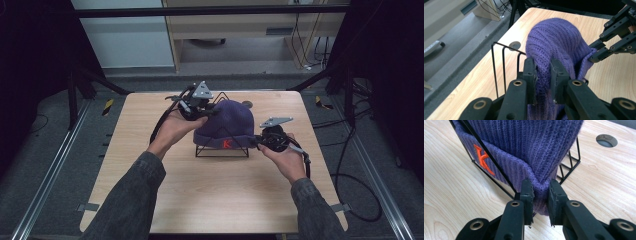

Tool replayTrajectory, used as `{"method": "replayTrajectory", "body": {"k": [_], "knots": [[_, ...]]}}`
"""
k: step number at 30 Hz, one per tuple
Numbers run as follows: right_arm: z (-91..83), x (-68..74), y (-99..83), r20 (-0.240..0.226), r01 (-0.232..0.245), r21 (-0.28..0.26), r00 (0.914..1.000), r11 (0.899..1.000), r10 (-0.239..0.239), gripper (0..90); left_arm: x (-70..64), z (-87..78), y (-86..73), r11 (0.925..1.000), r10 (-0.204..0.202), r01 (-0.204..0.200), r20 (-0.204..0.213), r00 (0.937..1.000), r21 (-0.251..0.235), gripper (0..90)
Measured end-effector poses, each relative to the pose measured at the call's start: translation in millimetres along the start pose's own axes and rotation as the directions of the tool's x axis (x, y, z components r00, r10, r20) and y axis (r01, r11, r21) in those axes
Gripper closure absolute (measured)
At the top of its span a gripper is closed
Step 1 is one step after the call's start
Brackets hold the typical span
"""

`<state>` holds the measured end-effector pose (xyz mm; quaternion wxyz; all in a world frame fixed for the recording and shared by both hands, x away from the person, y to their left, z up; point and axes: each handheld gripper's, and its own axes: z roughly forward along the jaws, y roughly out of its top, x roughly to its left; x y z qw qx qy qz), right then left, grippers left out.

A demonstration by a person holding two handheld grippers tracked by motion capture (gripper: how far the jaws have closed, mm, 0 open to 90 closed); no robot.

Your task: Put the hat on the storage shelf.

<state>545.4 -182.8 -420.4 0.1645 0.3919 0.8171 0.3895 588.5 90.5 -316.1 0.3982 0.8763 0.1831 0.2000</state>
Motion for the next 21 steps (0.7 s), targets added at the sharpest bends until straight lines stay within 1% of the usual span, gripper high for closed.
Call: {"method": "replayTrajectory", "body": {"k": [2,5,10,13,15,17,19,21], "knots": [[2.2,0.3,-1.9,-0.002,-0.004,0.005,1.0,1.0,0.004,76.6,0.1,0.9,-1.5,1.0,-0.004,0.004,0.004,1.0,0.0,76.8],[3.7,0.3,-3.6,-0.002,-0.005,0.006,1.0,1.0,0.005,76.6,-1.5,2.4,-2.8,1.0,0.002,-0.002,0.011,0.9999,0.001,76.6],[5.8,0.1,-8.0,0.001,-0.003,0.018,1.0,1.0,0.003,76.4,-2.5,3.5,-6.6,1.0,-0.004,0.004,0.012,0.9999,0.006,76.6],[5.5,-0.5,-9.0,-0.003,-0.011,0.016,0.9999,1.0,0.011,76.4,-2.1,2.7,-8.4,0.9999,-0.013,0.014,0.016,0.9998,-0.004,76.5],[7.0,-1.2,-9.7,-0.004,-0.017,0.016,0.9999,1.0,0.017,76.4,-3.1,3.1,-10.5,0.9998,-0.019,0.019,0.018,0.9997,-0.002,76.5],[9.2,-0.9,-10.7,-0.007,-0.016,0.016,0.9998,1.0,0.016,76.4,-3.7,3.9,-12.0,0.9999,-0.009,0.008,0.019,0.9998,0.014,76.4],[12.0,1.2,-12.5,-0.01,-0.015,0.023,0.9998,1.0,0.015,76.4,-3.7,4.1,-12.7,0.9997,-0.017,0.017,0.016,0.9997,0.014,76.2],[13.5,2.2,-13.1,-0.014,-0.017,0.019,0.9997,1.0,0.018,76.4,-4.2,4.2,-12.6,0.9998,-0.016,0.016,0.016,0.9997,0.015,76.1]]}}
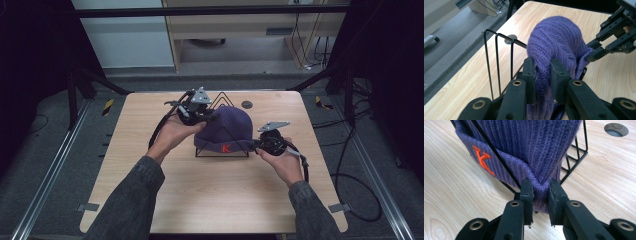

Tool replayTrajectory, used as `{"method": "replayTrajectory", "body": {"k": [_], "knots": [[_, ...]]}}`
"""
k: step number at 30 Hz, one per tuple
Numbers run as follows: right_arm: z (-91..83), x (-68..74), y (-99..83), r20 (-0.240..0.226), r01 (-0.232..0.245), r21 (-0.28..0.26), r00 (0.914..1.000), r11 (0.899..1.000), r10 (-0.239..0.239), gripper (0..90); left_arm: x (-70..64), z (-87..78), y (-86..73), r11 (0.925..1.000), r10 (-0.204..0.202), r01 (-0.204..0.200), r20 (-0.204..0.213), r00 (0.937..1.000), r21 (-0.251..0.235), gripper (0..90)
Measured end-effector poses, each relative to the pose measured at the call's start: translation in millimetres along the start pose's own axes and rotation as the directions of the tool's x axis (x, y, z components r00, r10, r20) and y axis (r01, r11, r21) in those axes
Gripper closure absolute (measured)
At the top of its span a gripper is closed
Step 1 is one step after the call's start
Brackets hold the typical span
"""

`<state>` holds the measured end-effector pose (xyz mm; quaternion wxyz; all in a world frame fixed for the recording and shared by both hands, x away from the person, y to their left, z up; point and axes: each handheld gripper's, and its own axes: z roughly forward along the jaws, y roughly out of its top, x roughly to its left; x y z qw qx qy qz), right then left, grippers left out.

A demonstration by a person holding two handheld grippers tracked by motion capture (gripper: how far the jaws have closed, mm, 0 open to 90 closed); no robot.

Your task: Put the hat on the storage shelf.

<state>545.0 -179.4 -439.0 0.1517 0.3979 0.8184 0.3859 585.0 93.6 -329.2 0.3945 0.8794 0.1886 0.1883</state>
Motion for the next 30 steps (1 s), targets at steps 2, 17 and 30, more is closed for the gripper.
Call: {"method": "replayTrajectory", "body": {"k": [2,17,30], "knots": [[1.0,1.1,0.3,0.002,0.001,0.004,1.0,1.0,-0.001,76.3,-0.7,0.3,-0.9,1.0,-0.002,0.002,0.001,1.0,-0.004,75.9],[7.8,0.3,-9.5,0.0,-0.017,0.021,0.9999,1.0,0.017,75.9,-1.6,6.6,-12.9,0.9996,-0.027,0.027,0.019,0.9995,0.014,74.2],[10.2,0.4,-11.2,0.003,-0.019,0.03,0.9998,0.999,0.019,74.4,-2.7,7.4,-22.8,0.9975,-0.068,0.068,0.03,0.9972,-0.02,73.4]]}}
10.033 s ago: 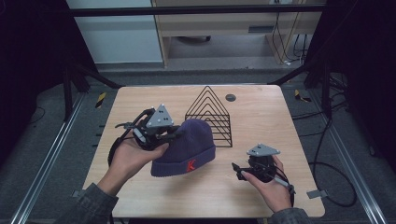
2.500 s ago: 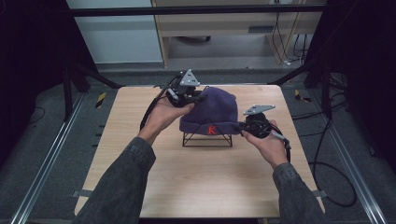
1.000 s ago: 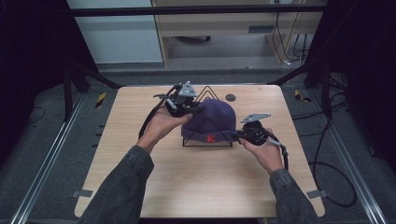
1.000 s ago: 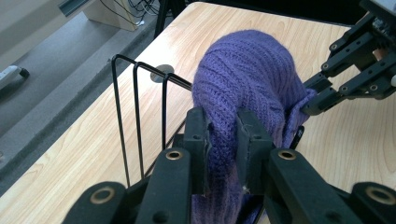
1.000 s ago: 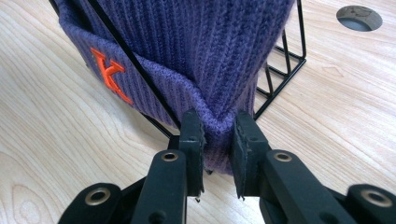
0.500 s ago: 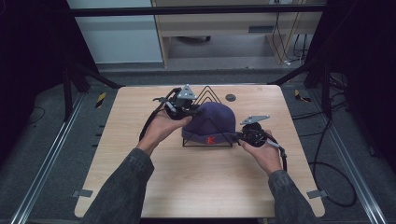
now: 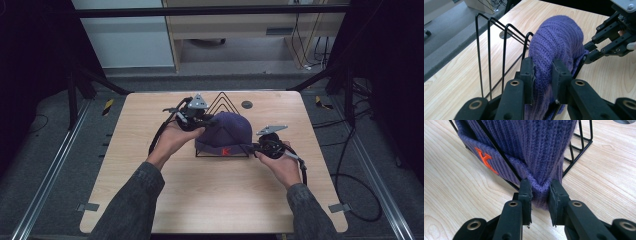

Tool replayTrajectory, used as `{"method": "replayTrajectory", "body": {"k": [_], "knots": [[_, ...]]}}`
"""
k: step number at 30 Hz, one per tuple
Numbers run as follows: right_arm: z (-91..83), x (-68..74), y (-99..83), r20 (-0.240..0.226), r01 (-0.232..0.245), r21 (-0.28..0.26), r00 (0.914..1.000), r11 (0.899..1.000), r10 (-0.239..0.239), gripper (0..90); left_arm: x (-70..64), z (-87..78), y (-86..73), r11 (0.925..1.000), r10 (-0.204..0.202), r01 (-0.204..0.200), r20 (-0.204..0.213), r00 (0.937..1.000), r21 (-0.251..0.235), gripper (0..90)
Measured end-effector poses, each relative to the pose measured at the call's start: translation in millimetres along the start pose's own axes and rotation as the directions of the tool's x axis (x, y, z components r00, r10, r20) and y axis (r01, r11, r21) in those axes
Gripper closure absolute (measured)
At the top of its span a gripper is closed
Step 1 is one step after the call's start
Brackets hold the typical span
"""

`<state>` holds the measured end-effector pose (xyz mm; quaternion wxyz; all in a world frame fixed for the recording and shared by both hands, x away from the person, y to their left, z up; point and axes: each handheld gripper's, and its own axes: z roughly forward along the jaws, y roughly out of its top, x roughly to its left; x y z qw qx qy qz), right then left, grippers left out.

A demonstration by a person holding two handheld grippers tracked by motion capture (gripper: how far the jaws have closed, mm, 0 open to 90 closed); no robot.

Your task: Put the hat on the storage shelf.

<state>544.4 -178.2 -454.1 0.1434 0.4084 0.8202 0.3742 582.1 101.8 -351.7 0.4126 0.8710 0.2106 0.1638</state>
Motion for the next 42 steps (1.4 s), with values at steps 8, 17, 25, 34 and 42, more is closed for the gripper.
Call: {"method": "replayTrajectory", "body": {"k": [8,17,25,34,42], "knots": [[-1.4,0.4,-3.3,0.006,-0.004,-0.003,1.0,1.0,0.004,69.6,0.2,-1.2,-1.1,1.0,-0.005,0.005,-0.007,1.0,0.0,71.1],[-4.7,2.7,-8.3,0.014,-0.024,-0.009,0.9996,1.0,0.024,60.9,-0.7,-3.3,-5.7,0.9994,-0.03,0.03,-0.025,0.9992,-0.019,63.1],[-16.2,9.3,-4.2,0.049,-0.027,-0.04,0.9984,0.999,0.029,46.3,-1.2,-20.9,-0.2,0.9963,-0.05,0.046,-0.053,0.9973,-0.073,55.4],[-34.8,20.8,-2.0,0.106,-0.017,-0.098,0.994,0.995,0.028,29.5,-7.7,-35.5,1.5,0.9956,-0.069,0.063,-0.093,0.9933,-0.069,32.2],[-53.2,31.5,-3.2,0.136,-0.017,-0.143,0.99,0.99,0.037,17.5,-21.2,-48.7,-6.8,0.9952,-0.081,0.075,-0.098,0.9919,-0.063,15.7]]}}
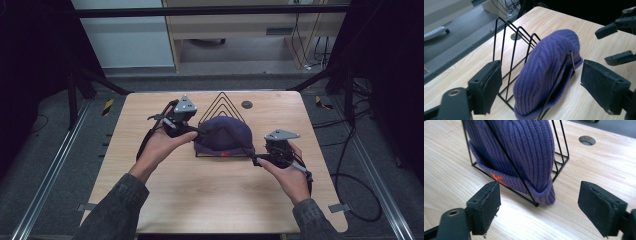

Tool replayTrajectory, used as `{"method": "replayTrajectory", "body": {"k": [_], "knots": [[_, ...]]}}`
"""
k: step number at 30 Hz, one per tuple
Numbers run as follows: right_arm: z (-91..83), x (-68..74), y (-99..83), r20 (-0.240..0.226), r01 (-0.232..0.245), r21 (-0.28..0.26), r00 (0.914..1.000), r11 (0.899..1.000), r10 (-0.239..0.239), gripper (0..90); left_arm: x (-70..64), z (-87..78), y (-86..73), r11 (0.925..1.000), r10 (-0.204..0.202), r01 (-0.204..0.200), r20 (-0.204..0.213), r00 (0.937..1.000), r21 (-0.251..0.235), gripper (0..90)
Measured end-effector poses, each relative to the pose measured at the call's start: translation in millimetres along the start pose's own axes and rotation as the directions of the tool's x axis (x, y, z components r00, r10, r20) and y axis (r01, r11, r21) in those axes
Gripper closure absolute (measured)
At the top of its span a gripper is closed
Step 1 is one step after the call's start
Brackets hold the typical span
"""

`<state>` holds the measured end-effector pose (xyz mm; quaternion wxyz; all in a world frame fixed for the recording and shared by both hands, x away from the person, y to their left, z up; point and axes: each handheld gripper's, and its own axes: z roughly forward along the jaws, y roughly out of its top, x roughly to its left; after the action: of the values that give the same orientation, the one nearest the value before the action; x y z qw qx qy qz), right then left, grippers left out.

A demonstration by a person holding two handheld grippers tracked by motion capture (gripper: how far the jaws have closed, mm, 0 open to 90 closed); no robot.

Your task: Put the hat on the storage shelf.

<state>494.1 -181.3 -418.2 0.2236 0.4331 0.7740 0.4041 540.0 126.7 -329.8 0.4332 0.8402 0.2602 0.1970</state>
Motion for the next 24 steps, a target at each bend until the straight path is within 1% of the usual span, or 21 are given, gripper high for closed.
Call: {"method": "replayTrajectory", "body": {"k": [3,5,6,7,9,12,15,17,20,22,24], "knots": [[-7.6,1.8,-3.0,0.005,0.002,-0.014,1.0,1.0,-0.002,15.6,-1.0,-5.4,-9.6,0.9998,-0.019,0.019,0.003,0.9998,0.003,13.1],[-11.1,2.2,-7.6,0.011,-0.006,-0.019,0.9999,1.0,0.007,14.4,-0.9,-8.3,-17.4,0.9993,-0.033,0.034,-0.003,0.9994,0.018,11.8],[-12.5,2.5,-10.3,0.014,-0.016,-0.015,0.9998,1.0,0.017,13.6,-0.6,-10.1,-21.7,0.9992,-0.031,0.032,-0.01,0.9995,0.026,11.1],[-13.7,3.1,-13.4,0.02,-0.027,-0.012,0.9994,1.0,0.027,13.0,-0.5,-12.2,-26.5,0.9989,-0.036,0.036,-0.008,0.9993,0.029,10.7],[-15.5,4.2,-20.2,0.019,-0.035,-0.008,0.9992,0.999,0.035,11.3,0.3,-17.0,-37.3,0.9982,-0.052,0.052,0.001,0.9987,0.03,9.5],[-15.6,5.8,-31.8,0.014,-0.039,0.013,0.9992,0.999,0.038,9.3,2.2,-23.6,-55.3,0.996,-0.08,0.08,0.001,0.9968,0.038,8.4],[-13.0,6.0,-42.7,0.012,-0.061,0.037,0.9981,0.997,0.061,8.7,4.0,-27.9,-75.1,0.9921,-0.11,0.111,-0.008,0.9939,0.059,7.6],[-9.7,5.4,-49.0,0.005,-0.062,0.061,0.9981,0.996,0.061,8.1,5.4,-29.6,-89.5,0.9883,-0.126,0.127,-0.015,0.9919,0.084,7.1],[-4.1,3.0,-56.6,-0.003,-0.068,0.094,0.9977,0.993,0.068,8.1,8.2,-31.1,-113.1,0.98,-0.143,0.146,-0.031,0.9892,0.134,6.6],[0.1,1.7,-61.3,-0.008,-0.083,0.122,0.9964,0.989,0.085,8.1,11.5,-30.9,-131.7,0.9709,-0.163,0.168,-0.04,0.9857,0.17,6.4],[5.2,0.6,-66.4,-0.008,-0.08,0.148,0.9966,0.986,0.082,8.1,16.1,-29.2,-151.0,0.9594,-0.184,0.193,-0.062,0.981,0.206,6.4]]}}
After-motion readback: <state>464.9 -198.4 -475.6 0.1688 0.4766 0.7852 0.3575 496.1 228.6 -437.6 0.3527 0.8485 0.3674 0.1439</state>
